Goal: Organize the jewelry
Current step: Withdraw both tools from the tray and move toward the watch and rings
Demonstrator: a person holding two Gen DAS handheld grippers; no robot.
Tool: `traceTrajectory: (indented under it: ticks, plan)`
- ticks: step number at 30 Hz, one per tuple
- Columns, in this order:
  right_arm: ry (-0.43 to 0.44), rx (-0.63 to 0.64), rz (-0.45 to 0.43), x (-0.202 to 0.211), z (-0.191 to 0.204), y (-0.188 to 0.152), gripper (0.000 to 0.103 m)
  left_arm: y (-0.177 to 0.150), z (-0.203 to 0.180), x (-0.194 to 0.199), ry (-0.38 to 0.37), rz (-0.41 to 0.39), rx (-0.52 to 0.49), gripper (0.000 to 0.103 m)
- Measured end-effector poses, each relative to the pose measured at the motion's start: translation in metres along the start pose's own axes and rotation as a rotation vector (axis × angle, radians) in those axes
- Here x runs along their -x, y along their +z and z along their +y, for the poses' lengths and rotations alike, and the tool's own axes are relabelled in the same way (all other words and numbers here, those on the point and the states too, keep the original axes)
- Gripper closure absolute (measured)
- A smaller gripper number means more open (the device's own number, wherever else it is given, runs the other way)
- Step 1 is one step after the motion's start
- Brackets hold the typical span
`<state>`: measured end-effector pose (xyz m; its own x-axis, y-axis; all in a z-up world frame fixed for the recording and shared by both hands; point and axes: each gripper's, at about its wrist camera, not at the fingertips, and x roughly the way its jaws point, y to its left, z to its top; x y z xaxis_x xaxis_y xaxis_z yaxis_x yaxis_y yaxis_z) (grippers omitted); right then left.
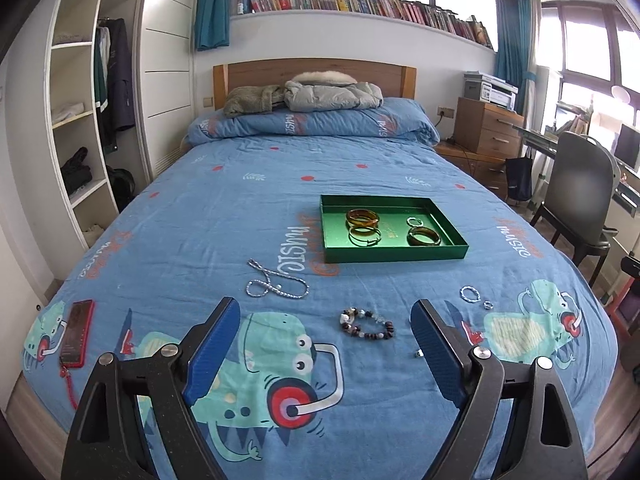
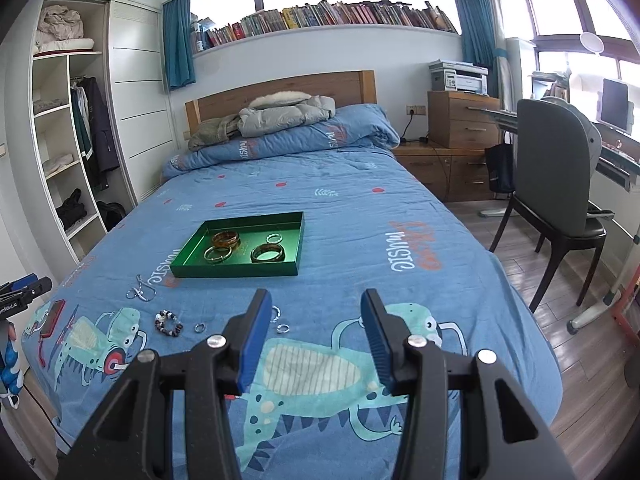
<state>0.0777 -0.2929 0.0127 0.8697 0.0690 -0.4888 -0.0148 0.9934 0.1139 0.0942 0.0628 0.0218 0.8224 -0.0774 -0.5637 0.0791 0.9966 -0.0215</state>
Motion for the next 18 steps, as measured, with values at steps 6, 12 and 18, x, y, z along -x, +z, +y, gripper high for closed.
traceTrajectory:
  ticks: [6,12,18]
  plan:
    - [0.031,0.001,0.060,-0.040,-0.003,-0.028,0.058,-0.029,-0.036,-0.037,-0.067,0.034,-0.057,0.016]
    - [0.060,-0.013,0.109,-0.087,-0.002,-0.053,0.058,-0.067,-0.079,-0.072,-0.102,0.072,-0.154,0.016]
    - [0.053,-0.006,0.168,-0.123,-0.004,-0.074,0.058,-0.092,-0.098,-0.092,-0.116,0.107,-0.211,0.016]
